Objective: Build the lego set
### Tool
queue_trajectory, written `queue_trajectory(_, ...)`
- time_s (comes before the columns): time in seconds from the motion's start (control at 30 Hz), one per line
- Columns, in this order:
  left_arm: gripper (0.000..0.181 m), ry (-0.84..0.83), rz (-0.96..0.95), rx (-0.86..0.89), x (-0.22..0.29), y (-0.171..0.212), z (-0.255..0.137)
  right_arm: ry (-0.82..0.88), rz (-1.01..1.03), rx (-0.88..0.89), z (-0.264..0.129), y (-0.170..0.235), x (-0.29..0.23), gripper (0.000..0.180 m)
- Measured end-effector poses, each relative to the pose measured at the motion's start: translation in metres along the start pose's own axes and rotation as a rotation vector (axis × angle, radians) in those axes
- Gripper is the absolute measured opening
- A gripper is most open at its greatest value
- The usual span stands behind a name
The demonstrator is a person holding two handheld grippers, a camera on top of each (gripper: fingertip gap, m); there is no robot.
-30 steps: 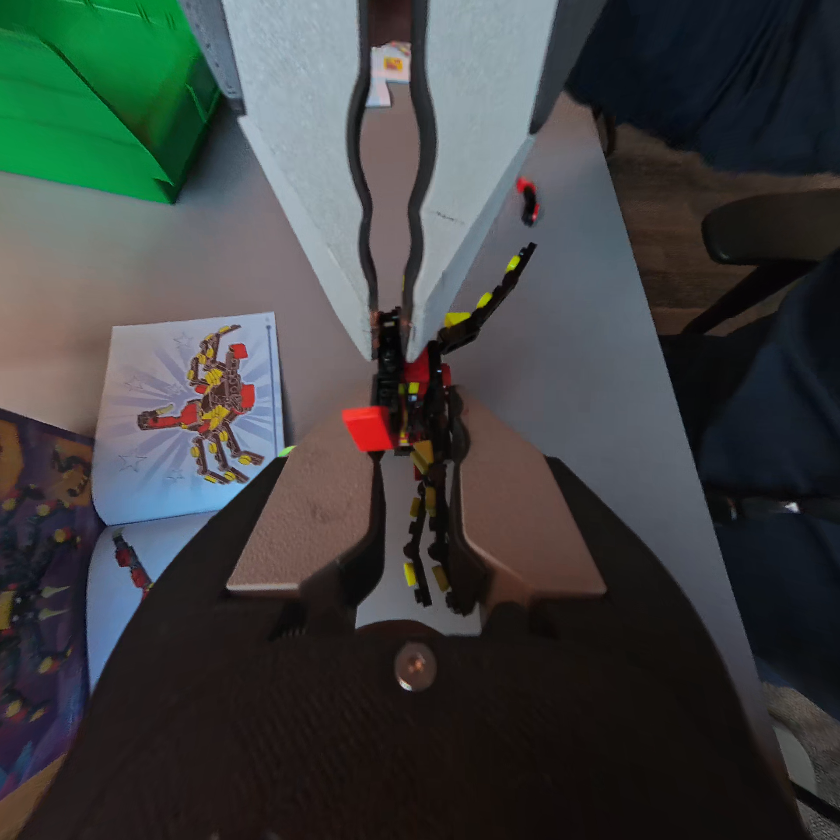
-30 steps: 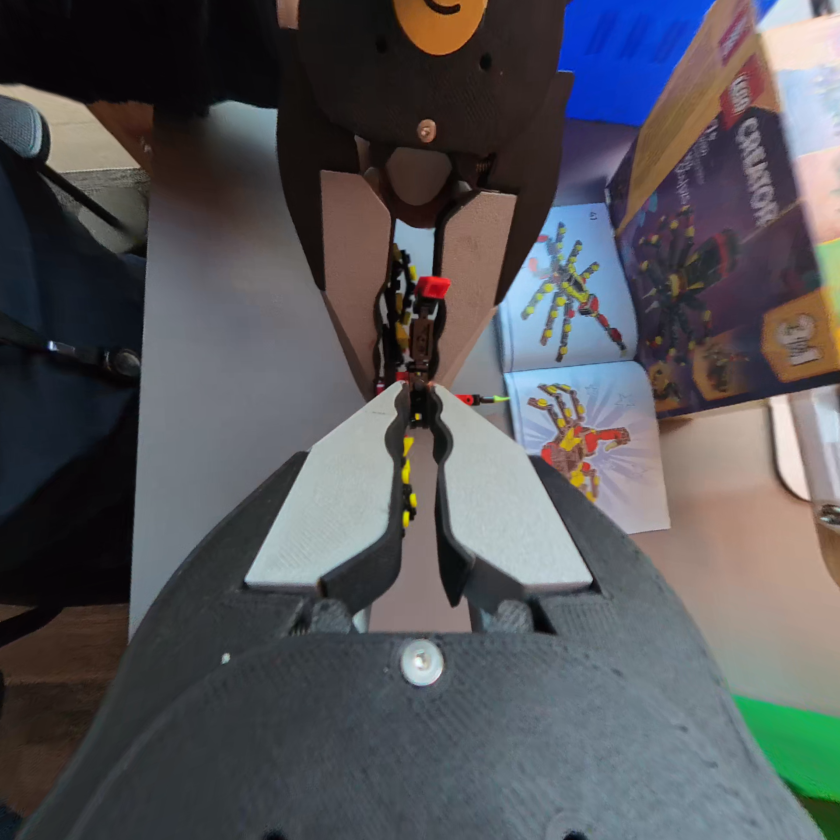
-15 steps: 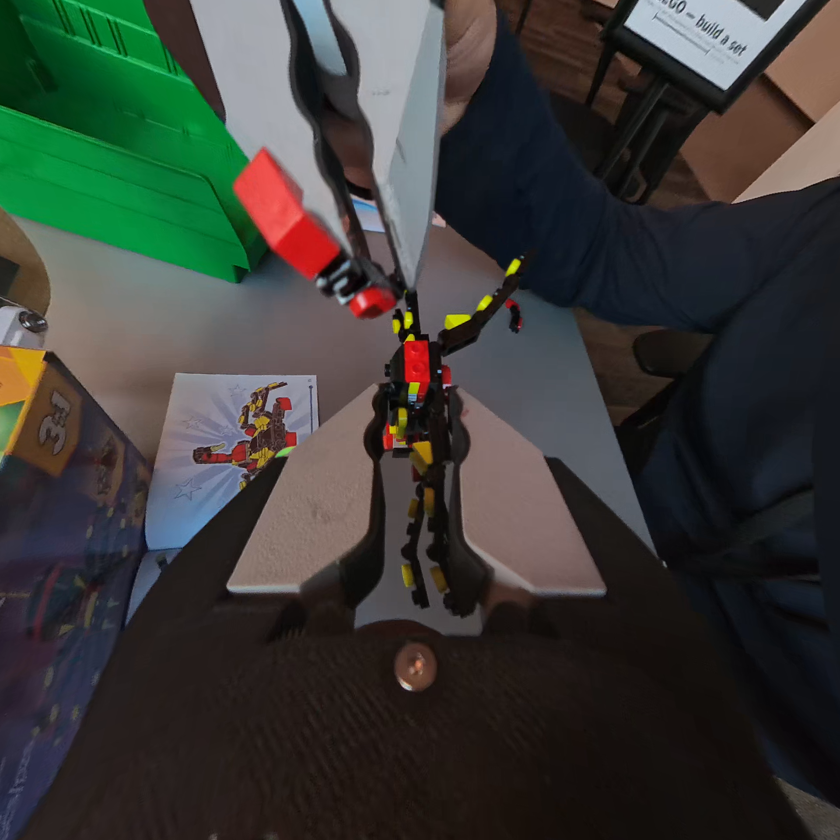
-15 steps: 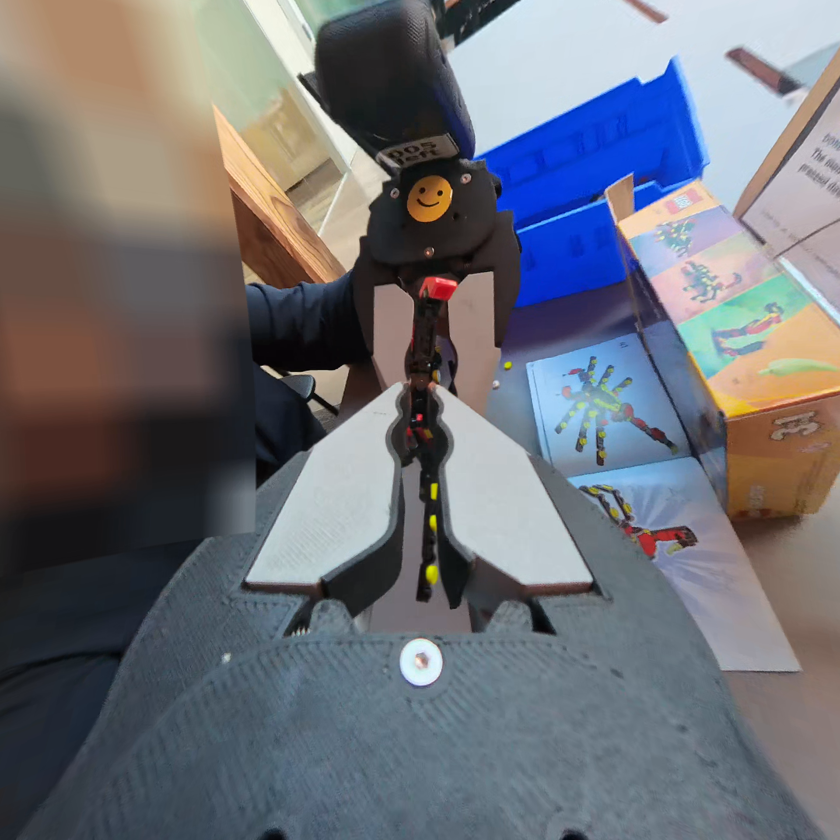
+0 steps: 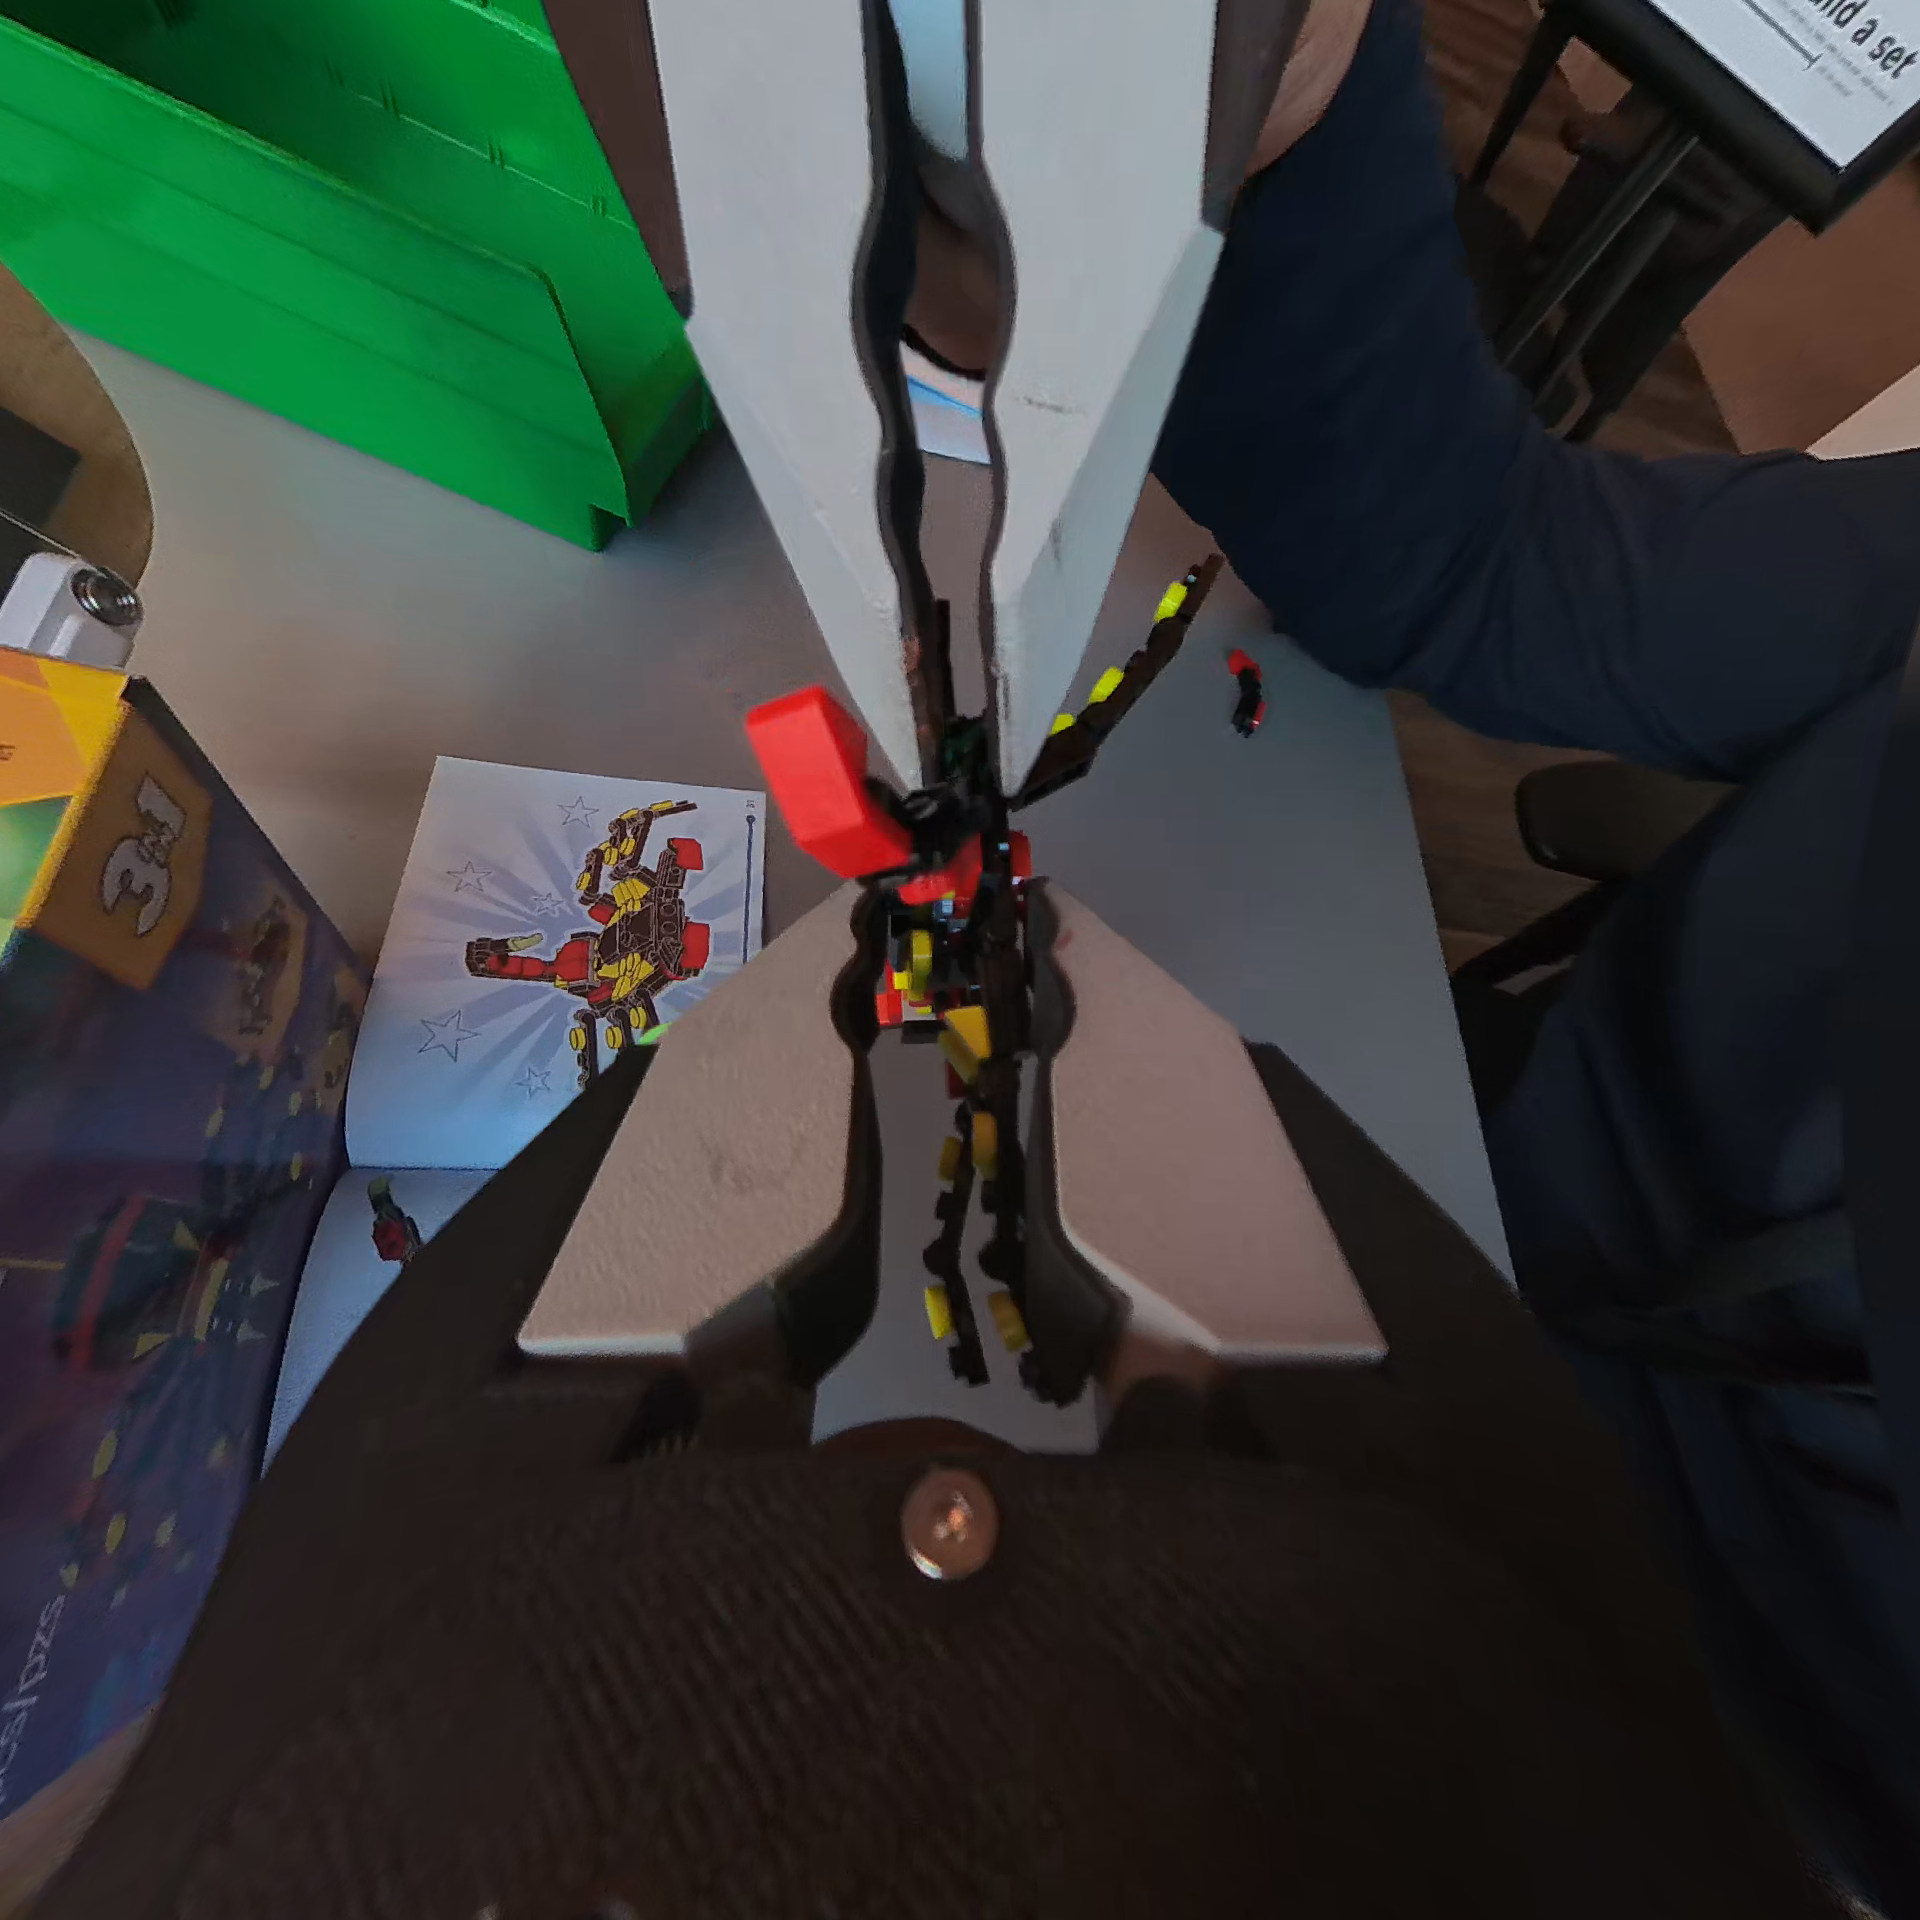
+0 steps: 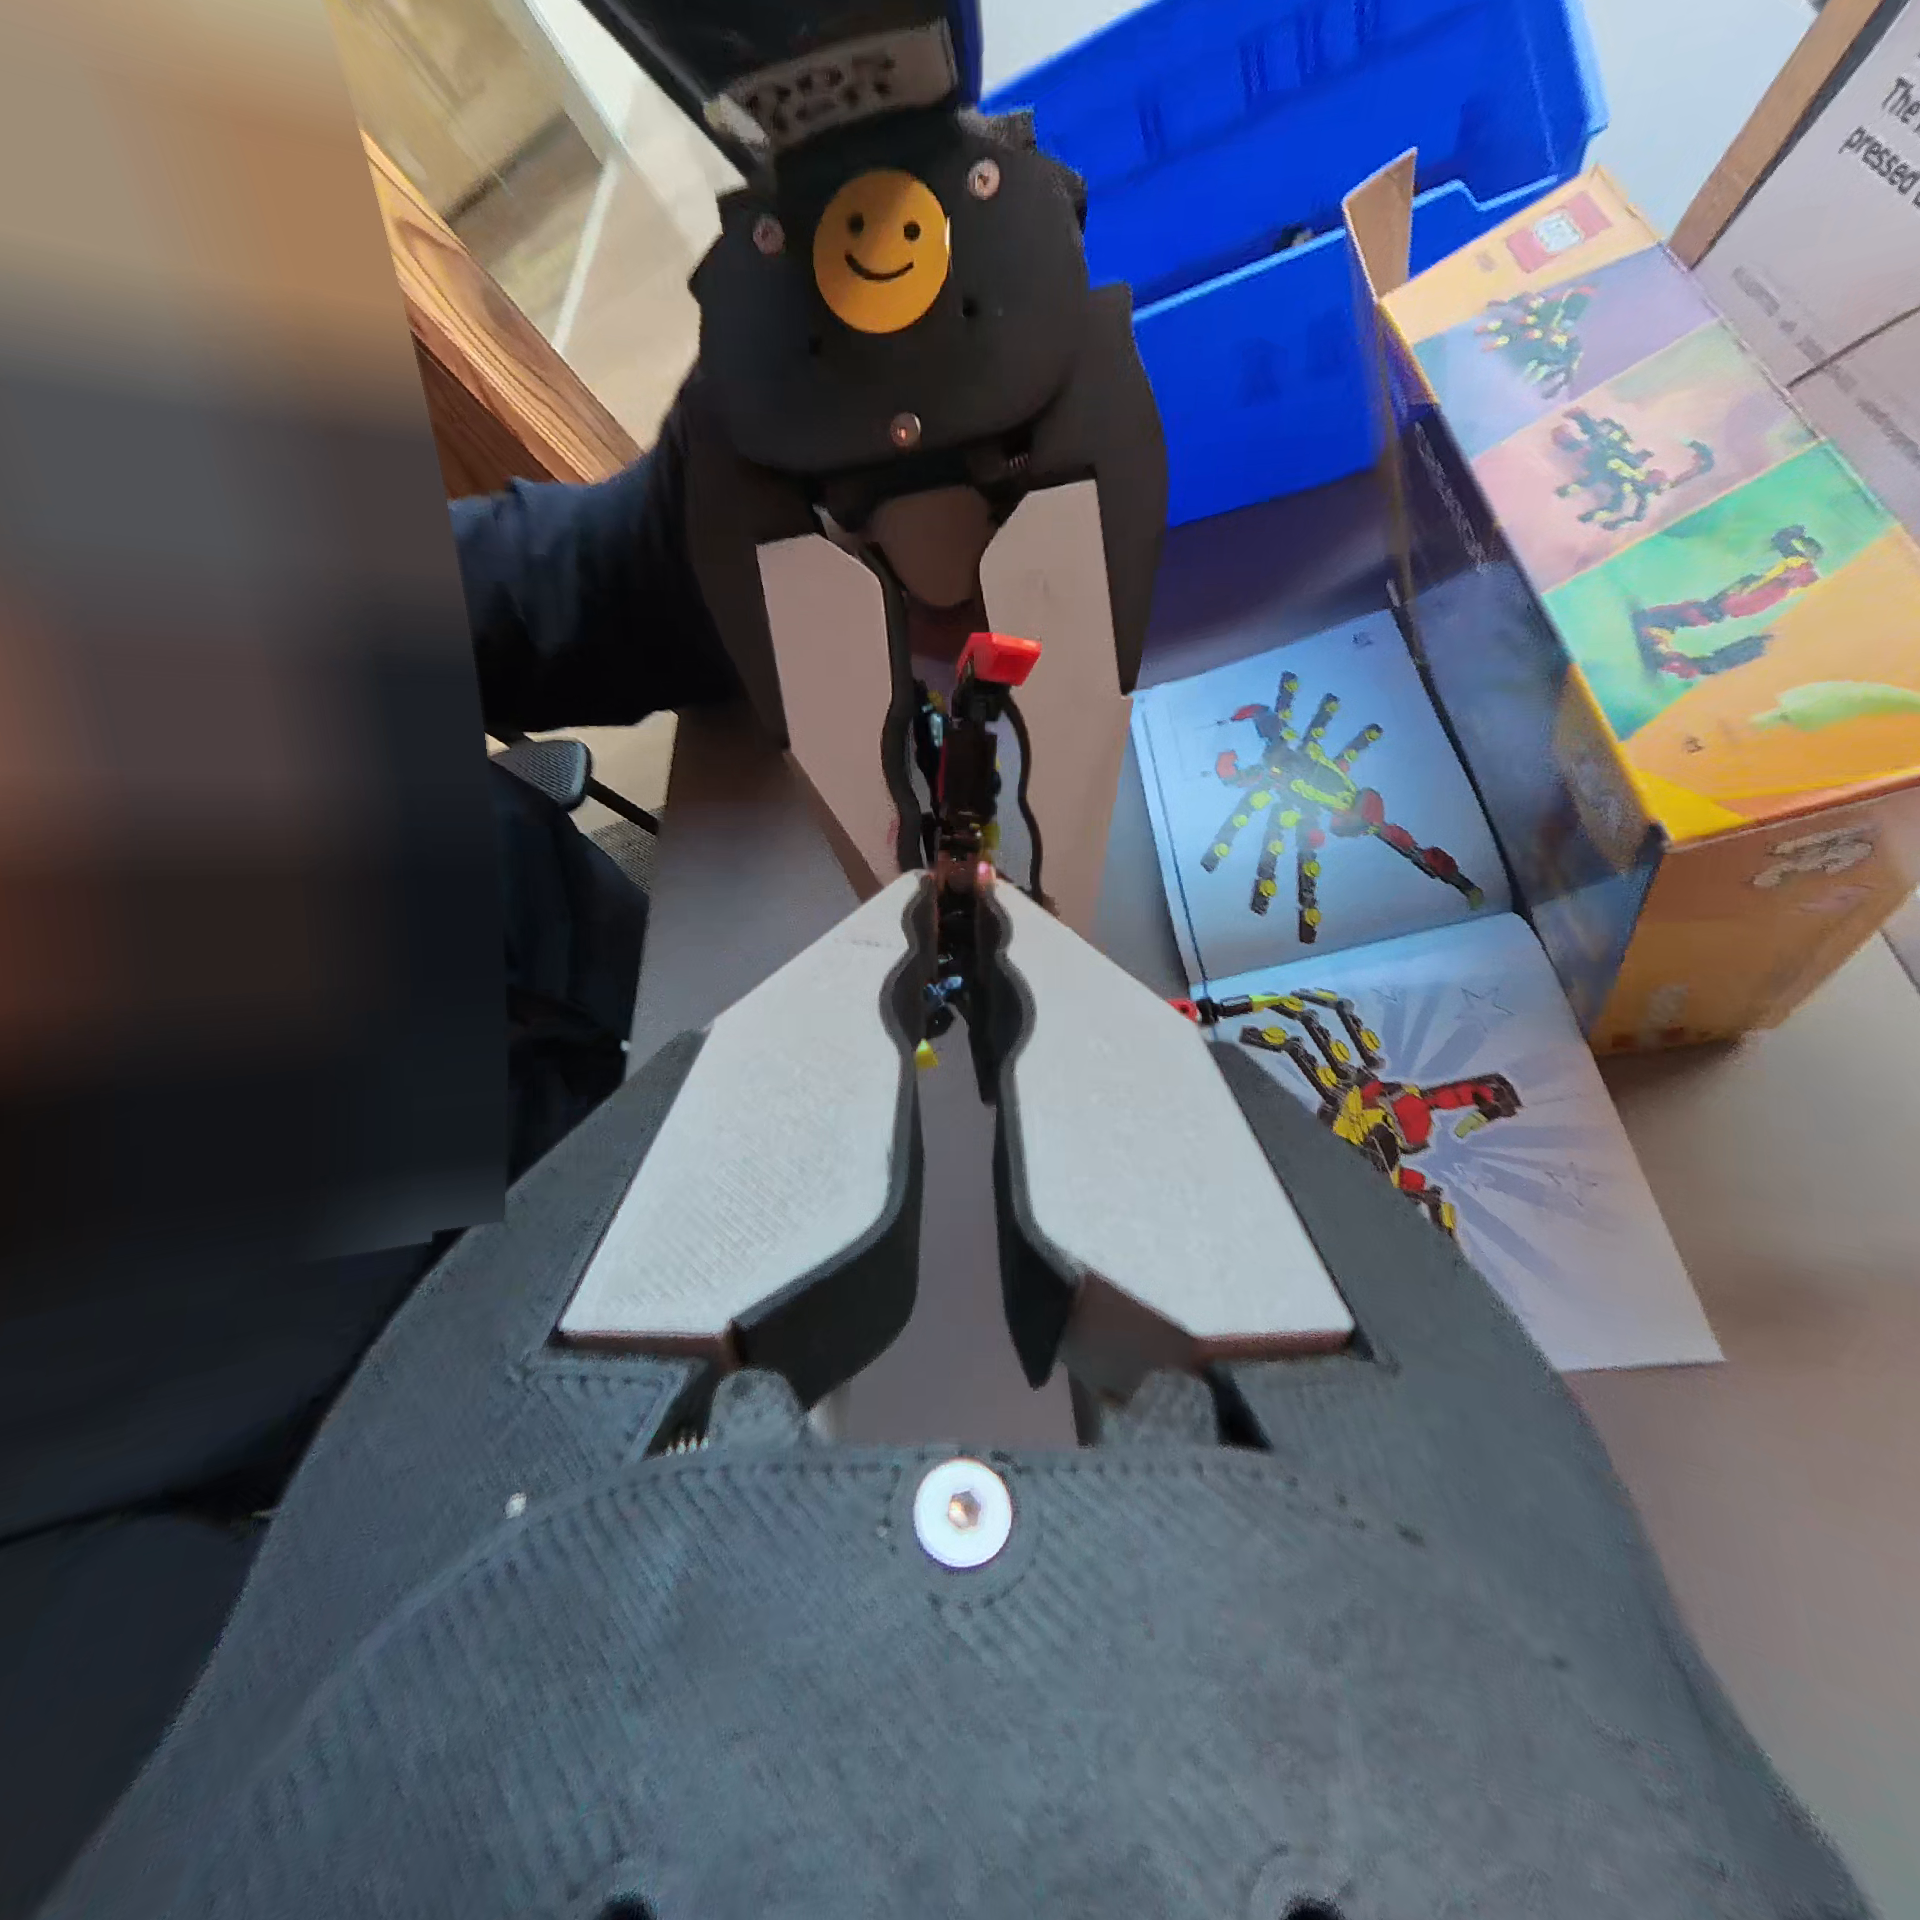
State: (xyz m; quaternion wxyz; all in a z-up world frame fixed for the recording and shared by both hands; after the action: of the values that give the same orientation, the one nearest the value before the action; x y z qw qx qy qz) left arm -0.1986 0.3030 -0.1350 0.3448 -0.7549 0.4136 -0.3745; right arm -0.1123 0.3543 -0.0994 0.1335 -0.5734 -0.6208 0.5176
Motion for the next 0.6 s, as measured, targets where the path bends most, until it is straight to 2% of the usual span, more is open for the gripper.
queue_trajectory(0.2, 0.024, 0.029, -0.016, -0.021, 0.0018, 0.0028, 0.0040, 0.073, -0.042, -0.060, 0.0024, 0.0021, -0.0009, 0.005)
queue_trajectory(0.6, 0.024, 0.070, -0.038, -0.028, 0.0010, 0.0062, 0.0100, 0.060, -0.045, -0.111, 0.0069, 0.0076, 0.0004, 0.005)
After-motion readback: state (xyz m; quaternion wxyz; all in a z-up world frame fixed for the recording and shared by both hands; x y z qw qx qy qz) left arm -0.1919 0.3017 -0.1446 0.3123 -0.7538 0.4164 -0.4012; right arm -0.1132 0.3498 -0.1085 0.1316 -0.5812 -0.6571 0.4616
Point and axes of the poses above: each gripper's, where its closed fingertips meet, z out along the fingers, y out of its underside, x = y × z across the jaws, the point moved 7 cm from there along -z, back along the fingers, and after that the axes turned 5 degrees about x, right-handed, at the moved point
